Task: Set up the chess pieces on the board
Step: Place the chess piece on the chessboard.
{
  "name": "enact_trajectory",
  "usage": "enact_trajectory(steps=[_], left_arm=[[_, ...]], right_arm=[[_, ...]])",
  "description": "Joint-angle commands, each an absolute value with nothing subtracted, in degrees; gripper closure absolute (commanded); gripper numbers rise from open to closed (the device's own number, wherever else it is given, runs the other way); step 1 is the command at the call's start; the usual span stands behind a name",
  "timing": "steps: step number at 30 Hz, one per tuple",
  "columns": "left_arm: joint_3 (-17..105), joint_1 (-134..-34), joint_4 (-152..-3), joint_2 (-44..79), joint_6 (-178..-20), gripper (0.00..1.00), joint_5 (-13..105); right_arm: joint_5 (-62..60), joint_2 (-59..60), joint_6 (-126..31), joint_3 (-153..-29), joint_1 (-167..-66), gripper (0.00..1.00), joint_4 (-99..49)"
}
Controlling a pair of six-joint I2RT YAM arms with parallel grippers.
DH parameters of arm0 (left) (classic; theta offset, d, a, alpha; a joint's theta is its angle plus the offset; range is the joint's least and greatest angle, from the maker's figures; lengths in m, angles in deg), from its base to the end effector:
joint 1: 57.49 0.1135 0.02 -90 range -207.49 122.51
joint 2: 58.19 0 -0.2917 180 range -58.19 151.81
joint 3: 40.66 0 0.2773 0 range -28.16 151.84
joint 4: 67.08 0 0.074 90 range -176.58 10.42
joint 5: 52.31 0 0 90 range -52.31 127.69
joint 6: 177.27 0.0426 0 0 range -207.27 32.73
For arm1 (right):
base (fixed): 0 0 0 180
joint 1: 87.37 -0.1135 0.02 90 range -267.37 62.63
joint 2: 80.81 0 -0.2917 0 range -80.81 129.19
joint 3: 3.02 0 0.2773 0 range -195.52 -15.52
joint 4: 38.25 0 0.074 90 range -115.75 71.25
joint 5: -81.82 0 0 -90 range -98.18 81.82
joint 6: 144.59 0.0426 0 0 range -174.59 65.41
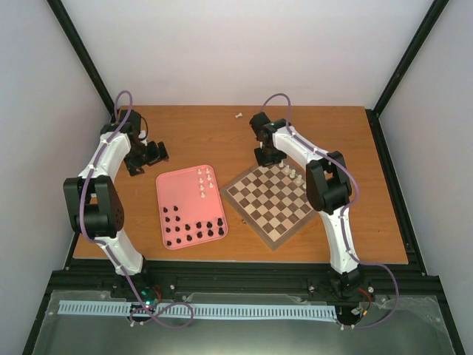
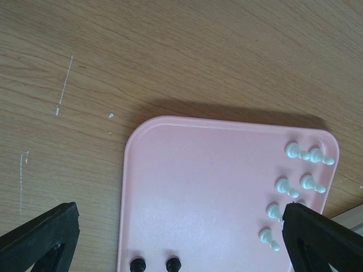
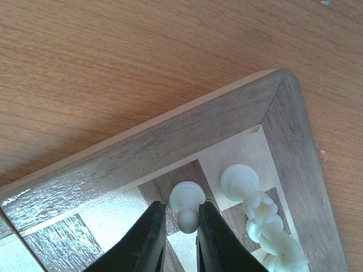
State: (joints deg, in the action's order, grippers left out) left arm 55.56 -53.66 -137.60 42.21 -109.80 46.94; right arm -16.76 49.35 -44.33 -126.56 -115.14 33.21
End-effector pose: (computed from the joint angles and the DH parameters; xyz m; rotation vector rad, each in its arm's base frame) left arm 0.3795 0.0185 0.2683 -0.6284 2.8211 -0.2938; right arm 0.4521 0.2309 0.1908 -0.4182 2.8644 -0.1068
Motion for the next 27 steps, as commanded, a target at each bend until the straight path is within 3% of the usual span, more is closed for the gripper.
enact_trajectory(steps=[1,13,27], left_arm=[[56.87,-53.8,-137.0,42.94,-109.7,0.0,47.36],[56.84,-53.8,-136.88,43.17,-109.69,0.0,47.42],[57.76,-53.8,-136.93,44.11,-109.96,0.0,47.61]], right_arm=[[-17.61,49.77,-44.54,-127.7,-114.61,0.8,33.88],[-15.22,45.77,-44.68,-127.07,-114.86,0.68,34.54],[-5.89,41.12,-45.83,-131.08,-120.07,0.62,37.31]])
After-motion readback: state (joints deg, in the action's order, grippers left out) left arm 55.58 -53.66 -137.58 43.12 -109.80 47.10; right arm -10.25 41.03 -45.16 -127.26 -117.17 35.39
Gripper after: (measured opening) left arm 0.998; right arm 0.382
